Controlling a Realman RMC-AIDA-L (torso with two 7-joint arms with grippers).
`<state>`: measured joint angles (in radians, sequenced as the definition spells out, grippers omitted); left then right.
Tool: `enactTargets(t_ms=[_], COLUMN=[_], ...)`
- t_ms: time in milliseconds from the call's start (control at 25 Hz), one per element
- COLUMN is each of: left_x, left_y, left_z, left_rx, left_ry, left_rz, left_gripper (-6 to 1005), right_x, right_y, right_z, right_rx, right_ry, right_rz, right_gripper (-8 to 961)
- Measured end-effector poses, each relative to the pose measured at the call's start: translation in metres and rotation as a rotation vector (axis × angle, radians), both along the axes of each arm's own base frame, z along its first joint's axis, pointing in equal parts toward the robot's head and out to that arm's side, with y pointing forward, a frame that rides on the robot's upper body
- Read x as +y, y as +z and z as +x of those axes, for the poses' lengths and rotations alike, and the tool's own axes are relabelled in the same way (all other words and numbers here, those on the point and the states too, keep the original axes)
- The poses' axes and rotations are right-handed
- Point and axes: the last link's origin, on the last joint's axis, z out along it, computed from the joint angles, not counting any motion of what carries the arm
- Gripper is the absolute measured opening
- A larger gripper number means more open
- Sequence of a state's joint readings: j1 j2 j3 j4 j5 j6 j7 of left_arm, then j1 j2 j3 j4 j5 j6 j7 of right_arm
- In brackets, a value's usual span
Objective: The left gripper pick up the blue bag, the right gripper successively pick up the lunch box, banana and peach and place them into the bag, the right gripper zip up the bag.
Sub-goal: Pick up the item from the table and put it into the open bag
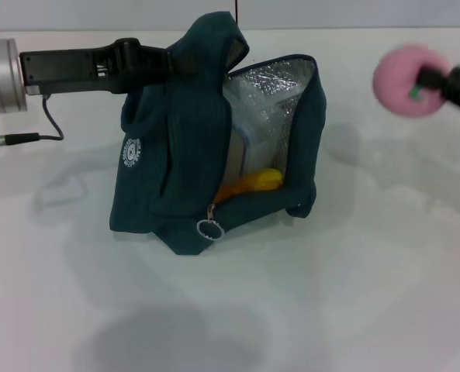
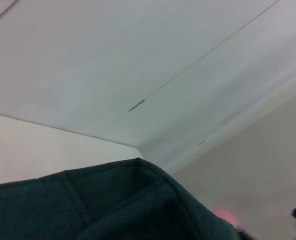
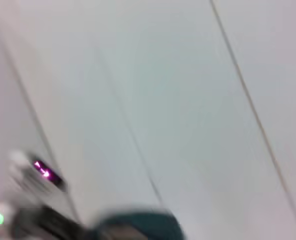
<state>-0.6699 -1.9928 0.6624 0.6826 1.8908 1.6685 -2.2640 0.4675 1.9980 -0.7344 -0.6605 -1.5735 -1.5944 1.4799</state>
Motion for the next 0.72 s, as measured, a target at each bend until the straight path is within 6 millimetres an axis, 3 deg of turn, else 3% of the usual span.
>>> enactTargets(t_ms=[160, 360, 600, 720], left_x=[-0.001, -0.001, -0.001, -0.001], left_y=[-0.001, -0.001, -0.001, -0.001], left_z=[-0.002, -0.002, -0.002, -0.002], left_rx=[-0.005, -0.017, -0.022, -0.022], left_ry=[0.006, 0.006, 0.005, 0.005], left_rz=[-0.004, -0.004, 0.002, 0.002], left_gripper=[33, 33, 34, 34], right_x=[-0.005, 0.006, 0.024, 0.027], right_y=[0.001, -0.035, -0.082, -0.089], right_z=[-0.028, -0.065, -0.089, -0.095], right_rx=[0.104, 0.082, -0.105, -0.137], right_ry=[0.141, 0.238, 0.24, 0.243], right_rz=[-0.034, -0.186, -0.289, -0.302], right_gripper=[106, 54, 41, 44])
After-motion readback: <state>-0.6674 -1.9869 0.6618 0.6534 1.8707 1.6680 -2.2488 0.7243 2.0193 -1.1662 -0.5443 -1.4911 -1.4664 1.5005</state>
